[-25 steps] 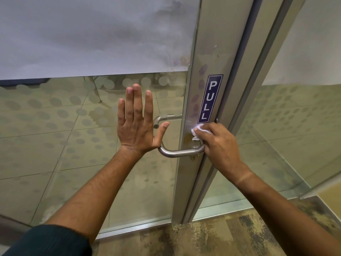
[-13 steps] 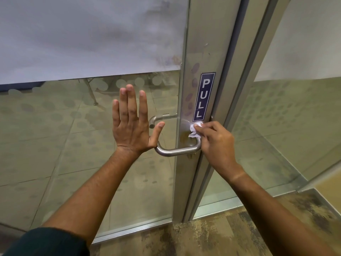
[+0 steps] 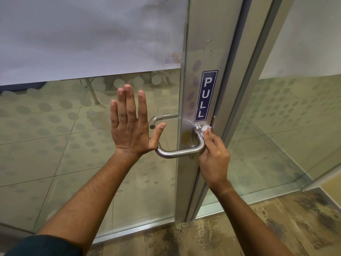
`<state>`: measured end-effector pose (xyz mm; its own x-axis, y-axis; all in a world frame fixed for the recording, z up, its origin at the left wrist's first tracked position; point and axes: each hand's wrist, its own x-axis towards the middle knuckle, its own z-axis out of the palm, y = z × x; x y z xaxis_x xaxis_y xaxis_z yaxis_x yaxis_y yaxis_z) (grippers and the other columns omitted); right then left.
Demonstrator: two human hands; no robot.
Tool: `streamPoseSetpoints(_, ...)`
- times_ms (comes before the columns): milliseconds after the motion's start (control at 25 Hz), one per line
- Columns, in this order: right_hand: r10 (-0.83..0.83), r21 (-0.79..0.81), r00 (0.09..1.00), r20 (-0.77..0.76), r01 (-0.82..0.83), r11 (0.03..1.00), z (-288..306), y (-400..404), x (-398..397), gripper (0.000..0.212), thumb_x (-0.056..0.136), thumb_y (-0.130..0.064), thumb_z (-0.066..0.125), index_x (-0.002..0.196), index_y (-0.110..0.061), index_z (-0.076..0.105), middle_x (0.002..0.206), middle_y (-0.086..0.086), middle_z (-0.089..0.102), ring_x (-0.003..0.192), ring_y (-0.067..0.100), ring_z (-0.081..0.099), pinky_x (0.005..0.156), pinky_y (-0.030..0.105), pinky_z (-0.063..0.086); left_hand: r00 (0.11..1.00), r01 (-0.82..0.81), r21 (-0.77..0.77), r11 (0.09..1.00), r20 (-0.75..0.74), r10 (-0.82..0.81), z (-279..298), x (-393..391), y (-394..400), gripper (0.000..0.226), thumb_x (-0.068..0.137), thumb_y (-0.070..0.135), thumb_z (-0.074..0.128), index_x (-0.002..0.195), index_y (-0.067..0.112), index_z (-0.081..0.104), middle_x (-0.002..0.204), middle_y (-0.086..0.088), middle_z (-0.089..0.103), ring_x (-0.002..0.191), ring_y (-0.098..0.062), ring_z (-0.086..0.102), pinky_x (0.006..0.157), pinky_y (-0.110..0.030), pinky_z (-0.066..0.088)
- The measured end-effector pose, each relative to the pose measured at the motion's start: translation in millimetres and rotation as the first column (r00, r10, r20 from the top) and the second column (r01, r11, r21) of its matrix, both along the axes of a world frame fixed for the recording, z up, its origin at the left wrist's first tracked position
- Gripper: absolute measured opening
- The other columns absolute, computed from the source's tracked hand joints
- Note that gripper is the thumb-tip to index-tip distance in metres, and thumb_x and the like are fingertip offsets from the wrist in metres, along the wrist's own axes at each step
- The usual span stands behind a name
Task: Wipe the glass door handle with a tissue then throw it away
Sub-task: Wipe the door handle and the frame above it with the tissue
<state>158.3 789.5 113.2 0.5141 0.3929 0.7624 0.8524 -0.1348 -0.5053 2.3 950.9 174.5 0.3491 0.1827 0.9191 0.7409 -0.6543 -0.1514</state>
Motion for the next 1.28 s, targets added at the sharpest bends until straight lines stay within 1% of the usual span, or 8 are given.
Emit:
streamPoseSetpoints(120,-0.012,-0.075,0.987,-0.161,0.000,0.997,-23.3,-1.7,-12.7,0.030,0.083,0.010,0.066,0.112,0.004,0.070,0.101,0.012,0.068,0.085,0.013,0.060,0.081,0.037,0.060,1.000,-0.002,0.005,1.000,-0.001,0.002,-0.3,0.6,-0.7,0.098,0.090,0.068,0.034,0.157,0.013,-0.013,0.162,-0.006,-0.031,0.152,-0.022,-0.021,0.125,-0.041,-0.009)
streamPoseSetpoints(240,-0.018,-0.143,0.978,-0.209,-0.013,0.990,-36.0,-2.7,-17.3,0.025,0.079,0.017,0.062,0.098,0.005,0.073,0.098,0.014,0.066,0.081,0.016,0.061,0.072,0.042,0.061,1.000,-0.005,0.009,1.000,-0.003,0.005,-1.7,0.1,0.9,0.098,0.091,0.069,0.033,0.158,0.013,-0.012,0.162,-0.005,-0.029,0.153,-0.022,-0.020,0.125,-0.041,-0.008)
streamPoseSetpoints(360,-0.025,-0.041,0.972,-0.235,0.016,0.999,-23.9,0.4,-7.5,0.029,0.084,0.004,0.069,0.112,-0.002,0.072,0.091,0.008,0.066,0.078,0.010,0.057,0.074,0.026,0.056,1.000,-0.014,0.009,1.000,-0.005,0.014,-1.2,0.2,0.5,0.098,0.090,0.069,0.032,0.158,0.013,-0.011,0.164,-0.009,-0.024,0.153,-0.022,-0.020,0.125,-0.041,-0.008)
streamPoseSetpoints(480,0.006,-0.001,0.976,-0.217,-0.006,1.000,-11.4,1.5,-1.3,0.040,0.082,-0.005,0.075,0.121,-0.005,0.067,0.087,0.007,0.066,0.074,0.012,0.058,0.073,0.015,0.049,1.000,-0.020,0.016,1.000,-0.011,0.020,-0.5,0.2,-0.5,0.098,0.090,0.069,0.033,0.158,0.012,-0.010,0.164,-0.010,-0.023,0.153,-0.023,-0.020,0.125,-0.041,-0.008)
streamPoseSetpoints(640,0.024,0.088,0.983,-0.183,-0.008,0.996,-3.1,-1.8,0.7,0.030,0.081,0.005,0.073,0.111,0.002,0.070,0.099,0.014,0.074,0.086,0.021,0.071,0.080,0.034,0.060,1.000,-0.022,0.030,0.999,-0.011,0.022,-0.5,1.0,0.6,0.099,0.090,0.069,0.034,0.158,0.012,-0.010,0.165,-0.014,-0.015,0.153,-0.023,-0.019,0.125,-0.041,-0.008)
streamPoseSetpoints(760,0.062,0.198,0.991,-0.120,-0.038,0.980,12.6,1.1,8.3,0.024,0.083,0.005,0.072,0.108,0.004,0.071,0.101,0.015,0.074,0.089,0.019,0.072,0.083,0.021,0.057,1.000,-0.025,0.033,0.999,-0.003,0.026,-0.5,2.0,2.5,0.099,0.089,0.069,0.033,0.158,0.012,-0.010,0.157,-0.022,0.005,0.153,-0.022,-0.019,0.125,-0.041,-0.008)
streamPoseSetpoints(920,0.097,0.151,0.995,-0.014,-0.094,0.984,22.6,2.0,15.1,0.031,0.082,0.010,0.071,0.112,0.002,0.070,0.098,0.017,0.073,0.087,0.021,0.070,0.083,0.023,0.056,1.000,-0.022,0.035,0.999,0.004,0.022,-1.7,2.7,2.5,0.099,0.089,0.069,0.034,0.158,0.012,-0.009,0.153,-0.025,0.013,0.153,-0.023,-0.018,0.125,-0.041,-0.007)
streamPoseSetpoints(1280,0.142,0.183,0.979,-0.148,-0.114,0.976,5.3,-0.5,13.3,0.025,0.077,0.013,0.073,0.099,0.002,0.075,0.088,0.012,0.073,0.078,0.019,0.069,0.074,0.017,0.055,1.000,-0.023,0.020,1.000,-0.007,0.023,-0.2,2.2,1.1,0.100,0.089,0.069,0.033,0.157,0.012,-0.012,0.155,-0.022,0.006,0.152,-0.023,-0.021,0.125,-0.041,-0.010)
